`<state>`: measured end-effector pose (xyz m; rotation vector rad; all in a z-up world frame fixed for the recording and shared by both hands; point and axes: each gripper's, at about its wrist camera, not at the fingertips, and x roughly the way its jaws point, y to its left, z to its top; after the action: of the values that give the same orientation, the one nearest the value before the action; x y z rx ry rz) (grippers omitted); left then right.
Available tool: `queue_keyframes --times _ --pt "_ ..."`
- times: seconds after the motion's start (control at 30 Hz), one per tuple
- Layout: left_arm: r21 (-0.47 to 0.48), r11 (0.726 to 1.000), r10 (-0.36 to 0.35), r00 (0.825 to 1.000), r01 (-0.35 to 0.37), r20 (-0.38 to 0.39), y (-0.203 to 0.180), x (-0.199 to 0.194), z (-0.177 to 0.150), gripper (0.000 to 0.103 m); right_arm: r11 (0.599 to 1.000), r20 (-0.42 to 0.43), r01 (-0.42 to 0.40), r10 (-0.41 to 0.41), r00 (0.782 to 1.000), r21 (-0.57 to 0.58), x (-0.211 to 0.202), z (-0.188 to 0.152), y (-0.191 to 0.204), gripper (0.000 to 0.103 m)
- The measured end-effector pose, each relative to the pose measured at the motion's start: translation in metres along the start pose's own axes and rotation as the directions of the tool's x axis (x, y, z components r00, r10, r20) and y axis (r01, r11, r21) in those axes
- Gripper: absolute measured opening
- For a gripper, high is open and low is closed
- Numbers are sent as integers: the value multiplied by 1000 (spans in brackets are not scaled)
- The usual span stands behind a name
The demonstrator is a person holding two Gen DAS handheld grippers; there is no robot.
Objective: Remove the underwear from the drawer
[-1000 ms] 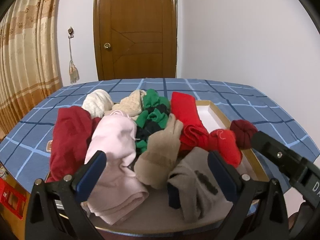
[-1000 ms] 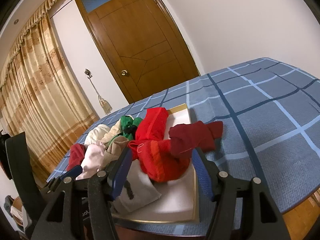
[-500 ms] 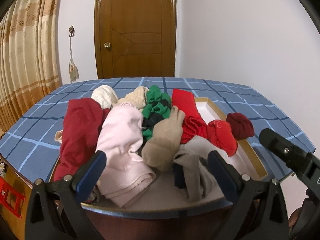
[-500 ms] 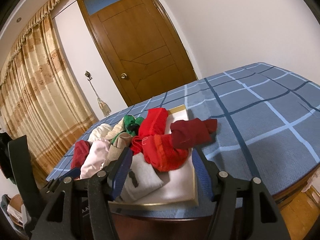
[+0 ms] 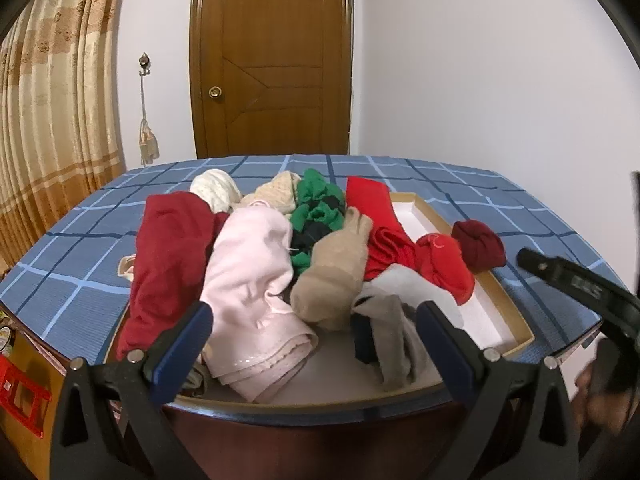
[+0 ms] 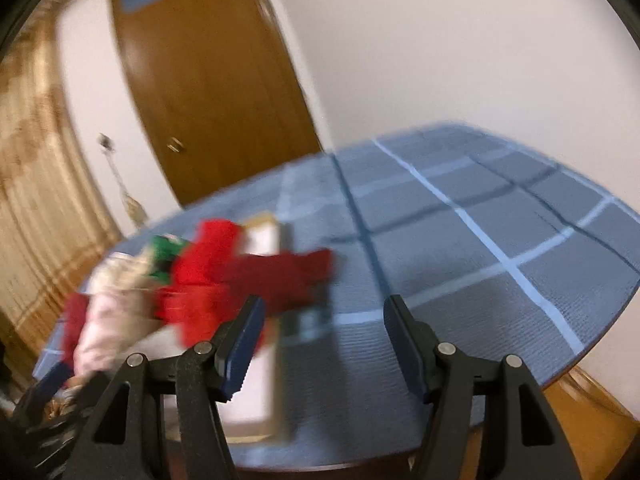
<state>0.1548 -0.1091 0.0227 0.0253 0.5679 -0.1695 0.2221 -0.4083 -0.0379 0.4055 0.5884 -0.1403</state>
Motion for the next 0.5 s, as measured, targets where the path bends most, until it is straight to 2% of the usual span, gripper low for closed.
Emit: queue_keyframes --times 0.07,0.17,0.27,0.33,0.43,0.5 --pt "-4 1000 -3 1000 3 -4 0 2 0 103 999 -68 5 -2 998 33 20 5 -9 64" --pt "-3 1000 -7 1000 7 -14 0 6 1 103 1000 -104 0 0 995 -2 39 8 -2 64" --pt "7 1000 8 1000 -8 -17 -1 11 2 103 999 -92 7 -10 996 -35 45 13 9 64" --pt "9 1000 14 1000 -14 -22 -1 15 2 103 998 -92 -35 30 995 -54 49 21 17 64" --pt "1 1000 15 999 -15 -33 1 20 2 103 992 -78 -55 47 996 -113 51 29 33 64" --pt "-4 1000 17 999 -17 -31 2 20 3 103 981 -82 -120 108 991 -150 54 35 46 64"
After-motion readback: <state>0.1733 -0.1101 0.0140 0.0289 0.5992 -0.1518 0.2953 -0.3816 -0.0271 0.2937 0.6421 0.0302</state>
